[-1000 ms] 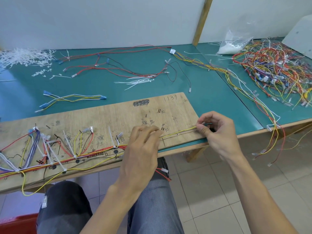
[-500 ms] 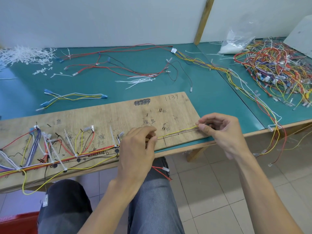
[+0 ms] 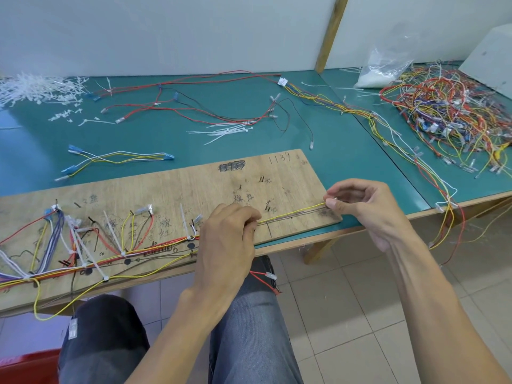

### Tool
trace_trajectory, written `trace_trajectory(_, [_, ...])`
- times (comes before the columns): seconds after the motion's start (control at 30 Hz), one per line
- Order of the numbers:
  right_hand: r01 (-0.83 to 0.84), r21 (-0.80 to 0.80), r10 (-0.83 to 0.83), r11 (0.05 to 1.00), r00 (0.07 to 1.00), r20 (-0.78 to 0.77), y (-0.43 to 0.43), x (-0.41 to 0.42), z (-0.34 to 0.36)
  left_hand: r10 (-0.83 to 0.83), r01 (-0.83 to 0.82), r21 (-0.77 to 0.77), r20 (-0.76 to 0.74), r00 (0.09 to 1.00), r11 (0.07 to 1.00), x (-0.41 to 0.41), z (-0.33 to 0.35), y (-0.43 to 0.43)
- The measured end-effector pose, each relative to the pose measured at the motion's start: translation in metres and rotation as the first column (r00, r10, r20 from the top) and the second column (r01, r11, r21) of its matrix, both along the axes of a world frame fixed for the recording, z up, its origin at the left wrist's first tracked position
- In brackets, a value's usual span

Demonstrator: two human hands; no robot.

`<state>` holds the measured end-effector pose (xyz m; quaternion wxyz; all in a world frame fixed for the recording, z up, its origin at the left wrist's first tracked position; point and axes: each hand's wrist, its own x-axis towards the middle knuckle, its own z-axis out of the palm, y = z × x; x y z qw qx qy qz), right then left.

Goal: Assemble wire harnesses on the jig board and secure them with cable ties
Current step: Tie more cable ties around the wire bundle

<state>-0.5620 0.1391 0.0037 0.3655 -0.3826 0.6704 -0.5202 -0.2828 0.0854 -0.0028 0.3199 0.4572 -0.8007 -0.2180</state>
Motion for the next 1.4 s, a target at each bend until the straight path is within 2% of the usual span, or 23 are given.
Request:
trace_trajectory(0.13, [-0.020,-0.048,0.018,0.999,0.999,-0.033,0.002,-0.006,-0.005,-0.030,0.030,-0.004,0.031,0.999,1.000,-0.001,-0.001,-0.002])
trace_trajectory(0.33, [0.017,-0.140,-0.042,0.990,0.983,-0.178,0.004,-0.002,-0.016,-0.052,0.056,-0.050,0.076,0.996,0.997,-0.002,-0.004,-0.003])
trace_trajectory(0.47, [0.024,-0.161,-0.068,0.987,0.960,-0.272,0.006,0.001,-0.020,-0.065,0.130,-0.229,0.269,0.961,0.965,-0.019,0.000,0.002])
trace_trajectory(0.6, [0.015,-0.114,-0.058,0.993,0.920,-0.387,0.008,0.002,-0.019,-0.179,0.268,-0.230,0.346,0.921,0.936,-0.052,0.005,0.004])
trace_trajectory(0.7, [-0.027,-0.104,-0.030,0.994,0.858,-0.513,0.007,0.003,-0.015,-0.215,0.319,-0.210,0.403,0.889,0.924,-0.060,0.002,0.006])
trace_trajectory(0.83, [-0.101,-0.127,-0.017,0.987,0.713,-0.701,0.010,0.002,-0.014,-0.213,0.319,-0.196,0.425,0.880,0.927,-0.057,-0.004,0.008])
trace_trajectory(1.0, [-0.154,-0.108,-0.029,0.982,0.444,-0.896,0.019,0.009,-0.022,-0.220,0.338,-0.212,0.436,0.873,0.917,-0.053,-0.002,0.013])
trace_trajectory(1.1, [-0.116,-0.087,-0.028,0.989,0.436,-0.899,0.029,0.024,-0.032,-0.253,0.362,-0.211,0.414,0.875,0.908,-0.042,0.000,0.017])
trace_trajectory(1.23, [0.021,-0.046,-0.050,0.999,0.445,-0.894,0.042,0.045,-0.040,-0.296,0.389,-0.224,0.359,0.885,0.893,-0.002,0.016,0.007])
trace_trajectory(1.3, [0.034,0.008,-0.008,0.999,0.439,-0.898,0.045,0.051,-0.041,-0.290,0.363,-0.191,0.324,0.900,0.912,0.028,0.025,-0.006])
trace_trajectory(1.4, [0.063,0.091,0.060,0.994,0.381,-0.923,0.047,0.060,-0.043,-0.283,0.348,-0.092,0.408,0.868,0.933,0.065,0.035,-0.024])
